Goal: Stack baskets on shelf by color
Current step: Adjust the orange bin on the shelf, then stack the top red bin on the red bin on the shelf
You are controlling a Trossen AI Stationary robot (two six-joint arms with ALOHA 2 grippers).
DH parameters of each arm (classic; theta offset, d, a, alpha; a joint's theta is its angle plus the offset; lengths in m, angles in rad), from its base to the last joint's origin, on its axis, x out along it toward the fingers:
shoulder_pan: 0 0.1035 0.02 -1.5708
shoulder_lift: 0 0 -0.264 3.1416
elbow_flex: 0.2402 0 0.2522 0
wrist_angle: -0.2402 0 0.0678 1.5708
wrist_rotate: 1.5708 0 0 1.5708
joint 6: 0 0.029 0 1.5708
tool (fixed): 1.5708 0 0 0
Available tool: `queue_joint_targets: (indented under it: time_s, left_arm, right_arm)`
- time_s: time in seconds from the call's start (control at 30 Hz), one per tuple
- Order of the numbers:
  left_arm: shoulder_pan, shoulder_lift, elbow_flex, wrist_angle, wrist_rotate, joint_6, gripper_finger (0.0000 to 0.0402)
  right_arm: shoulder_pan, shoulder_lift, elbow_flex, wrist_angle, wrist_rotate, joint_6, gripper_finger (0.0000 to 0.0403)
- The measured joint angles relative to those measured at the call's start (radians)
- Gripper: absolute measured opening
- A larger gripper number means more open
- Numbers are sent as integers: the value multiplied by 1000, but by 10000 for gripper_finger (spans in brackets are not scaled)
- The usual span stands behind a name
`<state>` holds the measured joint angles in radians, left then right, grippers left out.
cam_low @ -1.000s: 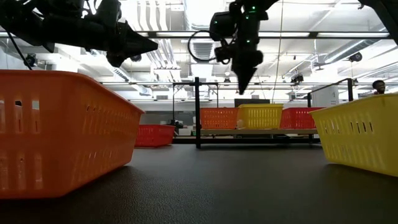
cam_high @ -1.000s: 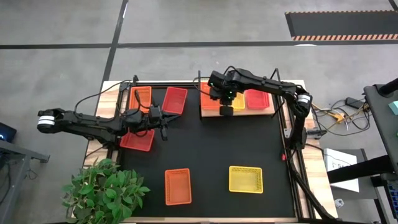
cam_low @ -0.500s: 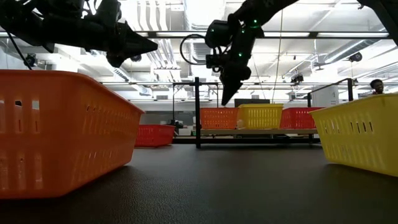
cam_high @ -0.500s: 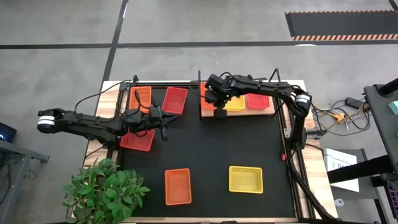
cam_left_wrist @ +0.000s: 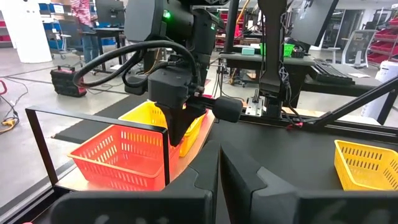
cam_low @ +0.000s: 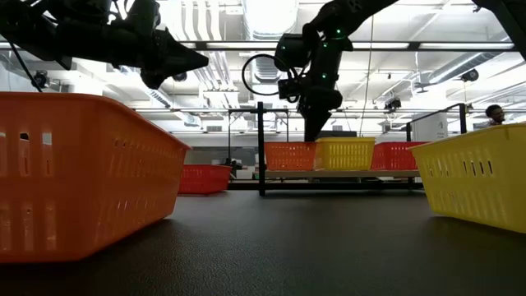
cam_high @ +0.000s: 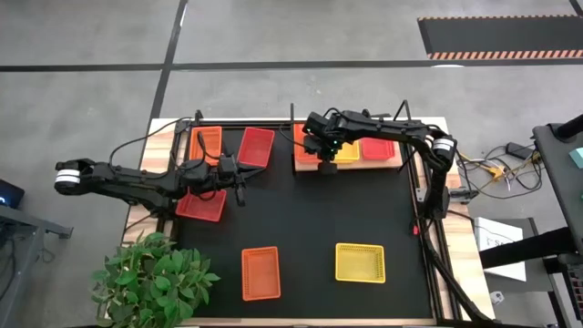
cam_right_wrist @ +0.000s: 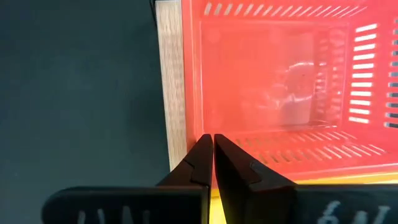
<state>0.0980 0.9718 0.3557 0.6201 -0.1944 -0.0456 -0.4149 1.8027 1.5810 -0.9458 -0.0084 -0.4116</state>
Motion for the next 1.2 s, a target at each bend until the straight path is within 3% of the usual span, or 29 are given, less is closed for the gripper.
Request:
queue_joint_targets:
  time_s: [0.4,0.63,0.8,1.03,1.2]
  left_arm:
    - [0,0,3,0,2,0,0]
    - [0,6,3,1,2,-4,0]
    - [0,22,2,0,3,-87,0]
    - [0,70,3,0,2,-202,0]
    - [-1,119,16,-2,-58,-323,0]
  right_arm:
    - [7,-11,2,-48,11,7,9]
    - [55,-161,-13,-98,11,47,9]
    - [166,-357,-178,-21,7,137,9]
    - [366,-629,-517,292,8,241,9]
    - [464,-760,-665,446,8,238,9]
